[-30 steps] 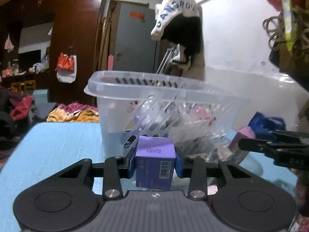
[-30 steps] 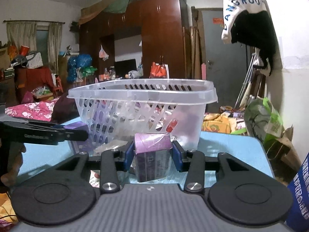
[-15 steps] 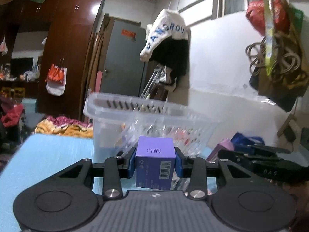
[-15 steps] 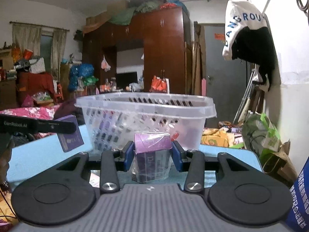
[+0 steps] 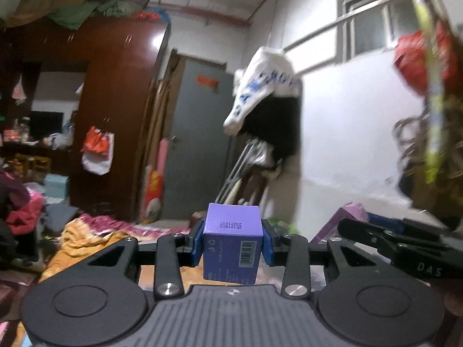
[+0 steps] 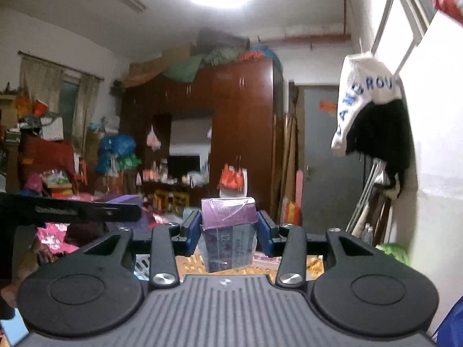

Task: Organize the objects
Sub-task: 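Lift both boxes over the basket and open both grippers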

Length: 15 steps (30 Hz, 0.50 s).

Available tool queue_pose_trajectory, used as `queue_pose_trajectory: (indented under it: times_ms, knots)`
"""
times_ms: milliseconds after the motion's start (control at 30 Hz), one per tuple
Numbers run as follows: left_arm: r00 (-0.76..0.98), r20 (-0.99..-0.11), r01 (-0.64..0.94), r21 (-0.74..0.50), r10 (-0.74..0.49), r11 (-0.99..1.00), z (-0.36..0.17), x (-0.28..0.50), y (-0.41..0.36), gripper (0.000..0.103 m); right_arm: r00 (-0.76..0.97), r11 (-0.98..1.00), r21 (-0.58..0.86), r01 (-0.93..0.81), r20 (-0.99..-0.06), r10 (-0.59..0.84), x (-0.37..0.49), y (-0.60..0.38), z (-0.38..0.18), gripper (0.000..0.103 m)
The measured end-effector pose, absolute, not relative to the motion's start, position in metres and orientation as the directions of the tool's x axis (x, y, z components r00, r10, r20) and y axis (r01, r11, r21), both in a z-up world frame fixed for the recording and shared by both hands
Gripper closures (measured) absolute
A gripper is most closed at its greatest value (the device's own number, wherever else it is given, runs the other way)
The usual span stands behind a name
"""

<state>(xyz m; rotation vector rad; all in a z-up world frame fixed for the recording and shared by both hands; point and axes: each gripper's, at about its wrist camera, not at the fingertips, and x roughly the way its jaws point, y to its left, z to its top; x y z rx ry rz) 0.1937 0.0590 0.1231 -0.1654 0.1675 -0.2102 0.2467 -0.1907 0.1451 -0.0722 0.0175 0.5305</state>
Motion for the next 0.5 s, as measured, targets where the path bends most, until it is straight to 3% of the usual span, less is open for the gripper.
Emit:
queue_pose_trajectory:
  times_ms: [67, 100, 133, 200, 300, 367, 500]
  knots:
    - [0.971, -0.177, 0.137, -0.143, -0.162, 0.98, 0.115, 0.215, 0.055, 0.053, 0.876, 0.871, -0.095, -0.482, -0.074, 0.477, 0.267, -0.177, 0.139, 0.055]
    - [0.974, -0.199, 0.092, -0.107, -0.112, 0.99, 0.111, 0.225, 0.053, 0.033, 0.881, 0.874, -0.114, -0.473, -0.097, 0.464, 0.277, -0.171, 0.135, 0.052]
    - [0.972, -0.227, 0.042, -0.076, -0.058, 0.996, 0.106, 0.237, 0.051, 0.023, 0.884, 0.876, -0.135, -0.464, -0.128, 0.449, 0.286, -0.165, 0.13, 0.043]
    - [0.958, -0.285, 0.008, -0.051, -0.022, 0.999, 0.097, 0.249, 0.05, 0.025, 0.896, 0.886, -0.149, -0.438, -0.157, 0.416, 0.294, -0.16, 0.122, 0.027]
    - [0.968, -0.227, 0.093, -0.069, -0.106, 0.993, 0.094, 0.227, 0.05, 0.024, 0.889, 0.882, -0.135, -0.451, -0.155, 0.431, 0.28, -0.169, 0.114, 0.003]
    - [0.966, -0.22, 0.122, -0.072, -0.135, 0.99, 0.088, 0.205, 0.049, 0.022, 0.888, 0.883, -0.116, -0.454, -0.137, 0.439, 0.264, -0.181, 0.109, 0.0]
    - [0.943, -0.26, 0.196, -0.062, -0.206, 0.979, 0.05, 0.16, 0.035, 0.015, 0.852, 0.867, -0.021, -0.498, -0.197, 0.485, 0.247, -0.209, 0.09, 0.0]
